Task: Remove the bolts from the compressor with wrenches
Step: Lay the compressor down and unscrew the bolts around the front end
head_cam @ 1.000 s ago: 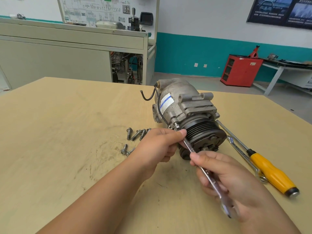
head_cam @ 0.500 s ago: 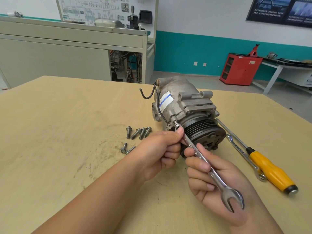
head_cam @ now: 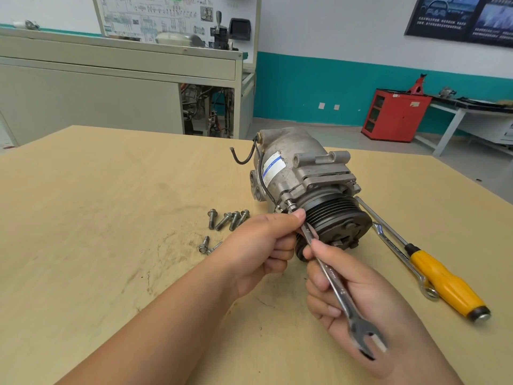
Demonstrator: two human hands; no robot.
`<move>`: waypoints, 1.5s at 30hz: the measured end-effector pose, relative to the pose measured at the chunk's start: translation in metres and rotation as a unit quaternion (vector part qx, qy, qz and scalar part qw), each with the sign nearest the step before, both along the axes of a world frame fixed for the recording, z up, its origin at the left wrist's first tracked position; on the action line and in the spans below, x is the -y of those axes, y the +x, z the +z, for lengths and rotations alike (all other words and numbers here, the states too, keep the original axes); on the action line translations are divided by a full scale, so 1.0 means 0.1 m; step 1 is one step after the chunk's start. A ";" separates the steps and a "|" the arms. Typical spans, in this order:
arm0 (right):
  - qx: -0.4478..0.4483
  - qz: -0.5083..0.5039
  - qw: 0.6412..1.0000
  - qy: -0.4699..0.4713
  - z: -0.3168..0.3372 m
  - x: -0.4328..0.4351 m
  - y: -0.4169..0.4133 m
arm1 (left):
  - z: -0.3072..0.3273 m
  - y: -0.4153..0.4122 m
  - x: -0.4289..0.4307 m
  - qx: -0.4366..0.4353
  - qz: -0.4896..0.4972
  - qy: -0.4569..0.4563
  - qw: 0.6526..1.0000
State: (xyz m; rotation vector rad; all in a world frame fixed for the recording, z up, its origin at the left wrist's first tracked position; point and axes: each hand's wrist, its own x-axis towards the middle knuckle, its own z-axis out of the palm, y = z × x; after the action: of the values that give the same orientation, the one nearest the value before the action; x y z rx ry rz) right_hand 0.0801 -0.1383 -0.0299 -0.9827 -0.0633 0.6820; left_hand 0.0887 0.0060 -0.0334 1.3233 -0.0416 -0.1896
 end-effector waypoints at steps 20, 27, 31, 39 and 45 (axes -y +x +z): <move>-0.136 0.107 0.966 0.194 -0.02 -0.03 -0.04 | -0.04 0.03 -0.04 -0.028 -0.010 -0.008 1.000; -0.139 0.070 0.976 0.155 -0.10 -0.06 -0.03 | -0.04 0.01 -0.03 -0.028 -0.042 -0.055 0.997; -0.106 0.023 0.992 0.062 -0.05 -0.03 -0.01 | 0.02 -0.01 -0.03 0.003 -0.033 0.017 0.999; -0.095 0.045 0.991 0.080 0.01 0.01 0.03 | 0.00 0.01 -0.03 0.016 -0.001 0.037 0.999; -0.099 0.078 0.983 0.137 -0.05 0.05 0.04 | 0.02 -0.01 -0.05 -0.002 -0.025 0.000 1.000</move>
State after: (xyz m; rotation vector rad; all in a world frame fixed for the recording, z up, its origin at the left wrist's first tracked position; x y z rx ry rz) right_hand 0.0838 -0.1433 -0.0346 -0.6470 -0.0574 0.8877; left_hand 0.0879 0.0107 -0.0319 1.3229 -0.0716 -0.2348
